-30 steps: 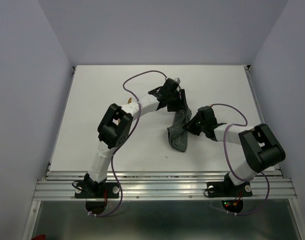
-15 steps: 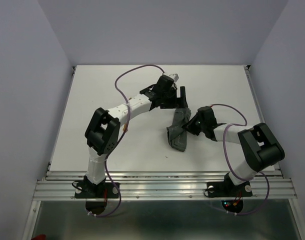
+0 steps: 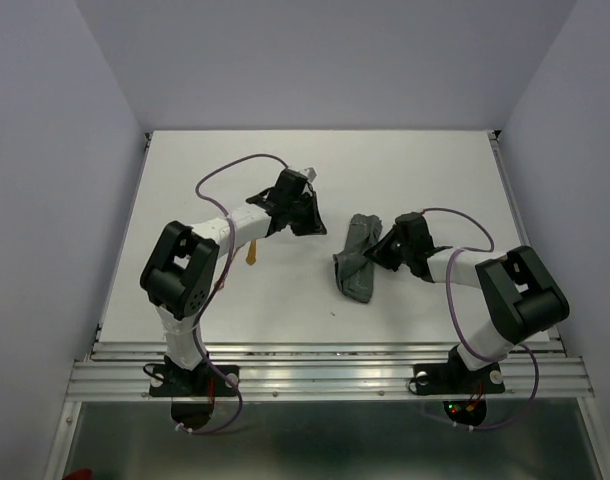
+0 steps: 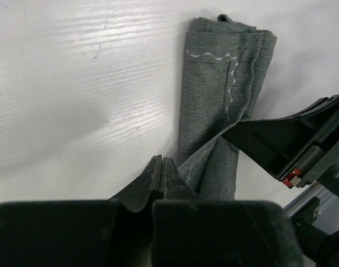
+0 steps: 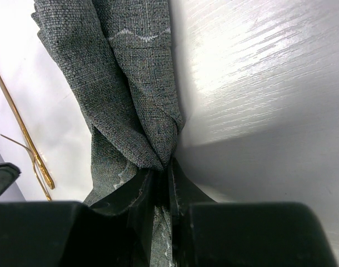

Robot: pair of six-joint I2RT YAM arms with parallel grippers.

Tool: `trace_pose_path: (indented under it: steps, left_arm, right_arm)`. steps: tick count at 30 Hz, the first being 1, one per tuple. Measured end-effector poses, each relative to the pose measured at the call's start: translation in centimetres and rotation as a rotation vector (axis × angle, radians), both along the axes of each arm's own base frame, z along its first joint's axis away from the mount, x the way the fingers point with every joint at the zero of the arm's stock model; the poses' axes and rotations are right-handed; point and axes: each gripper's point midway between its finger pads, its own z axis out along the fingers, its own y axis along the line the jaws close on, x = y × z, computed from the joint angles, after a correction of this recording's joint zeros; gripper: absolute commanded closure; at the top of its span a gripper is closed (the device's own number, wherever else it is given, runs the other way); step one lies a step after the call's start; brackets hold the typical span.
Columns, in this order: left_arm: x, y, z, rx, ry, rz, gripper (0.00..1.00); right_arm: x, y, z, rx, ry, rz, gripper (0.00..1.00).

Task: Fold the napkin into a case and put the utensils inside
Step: Fold the 2/3-rectangle-folded napkin at the center of the board.

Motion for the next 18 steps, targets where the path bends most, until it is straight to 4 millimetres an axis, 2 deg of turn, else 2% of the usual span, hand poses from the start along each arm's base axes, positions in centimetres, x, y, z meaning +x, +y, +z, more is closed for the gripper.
trace_pose_path:
  steps: [3, 8, 13, 18]
  left_arm:
    - [-0.3, 0.6, -0.9, -0.004, 0.009, 0.015, 1.0]
    - [-2.3, 0.9, -2.8, -0.003, 0.063, -0.004, 1.0]
    - [-2.6, -0.4, -2.3, -0.052, 0.052, -0.044, 1.0]
    - [-3.4, -1.9, -3.2, -0.087, 0.082, -0.088, 1.0]
  right_arm:
    - [0.0, 0.0, 0.0, 0.0, 0.0, 0.0, 0.83]
    - [0.0, 0.0, 0.0, 0.002, 0.001, -0.002, 0.83]
    - [0.0, 0.0, 0.0, 0.003, 0.003, -0.005, 0.83]
    - [0.0, 0.0, 0.0, 0.004, 0.004, -0.006, 0.82]
